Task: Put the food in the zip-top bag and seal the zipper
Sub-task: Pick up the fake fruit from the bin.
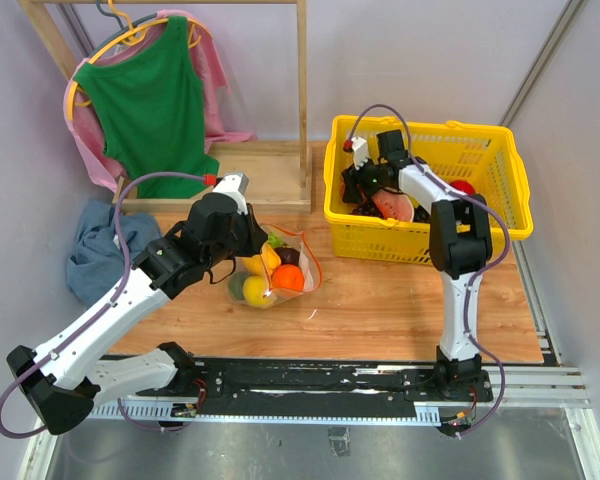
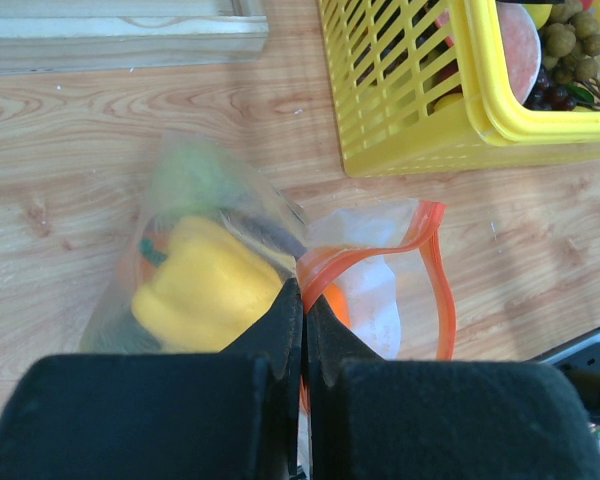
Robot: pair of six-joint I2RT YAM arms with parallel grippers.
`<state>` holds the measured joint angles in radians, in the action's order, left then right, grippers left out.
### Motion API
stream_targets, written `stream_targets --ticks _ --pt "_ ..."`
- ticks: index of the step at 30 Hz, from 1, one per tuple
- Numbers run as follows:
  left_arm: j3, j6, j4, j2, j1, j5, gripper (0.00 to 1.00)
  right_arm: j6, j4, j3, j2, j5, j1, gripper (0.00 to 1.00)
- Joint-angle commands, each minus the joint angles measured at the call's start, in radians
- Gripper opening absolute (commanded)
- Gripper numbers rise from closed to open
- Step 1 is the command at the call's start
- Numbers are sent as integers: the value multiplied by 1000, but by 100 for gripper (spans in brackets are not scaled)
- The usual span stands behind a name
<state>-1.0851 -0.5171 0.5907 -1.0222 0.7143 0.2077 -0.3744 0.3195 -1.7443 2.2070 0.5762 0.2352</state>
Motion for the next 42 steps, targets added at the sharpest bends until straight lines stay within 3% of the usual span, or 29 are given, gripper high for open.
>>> stream_targets --ticks 1,7,13,21,27,33,42 --pt "-1 -7 -42 16 -6 -3 0 1 11 20 -144 9 -7 34" --pt "0 -16 -49 29 -6 -5 0 51 11 65 -279 -19 -7 31" --pt "-3 -27 -66 26 -6 -34 0 162 -6 145 -409 -86 -5 35" --pt "1 -53 -82 13 -6 -80 0 306 -19 265 -633 -193 24 28" --pt "-4 -66 -80 4 -6 -83 0 394 -34 322 -789 -293 130 29" --pt "-12 -83 -73 10 -6 -76 0 454 -51 342 -905 -292 250 25" --pt "-25 -99 -67 2 -6 -71 0 501 -87 401 -980 -317 479 25"
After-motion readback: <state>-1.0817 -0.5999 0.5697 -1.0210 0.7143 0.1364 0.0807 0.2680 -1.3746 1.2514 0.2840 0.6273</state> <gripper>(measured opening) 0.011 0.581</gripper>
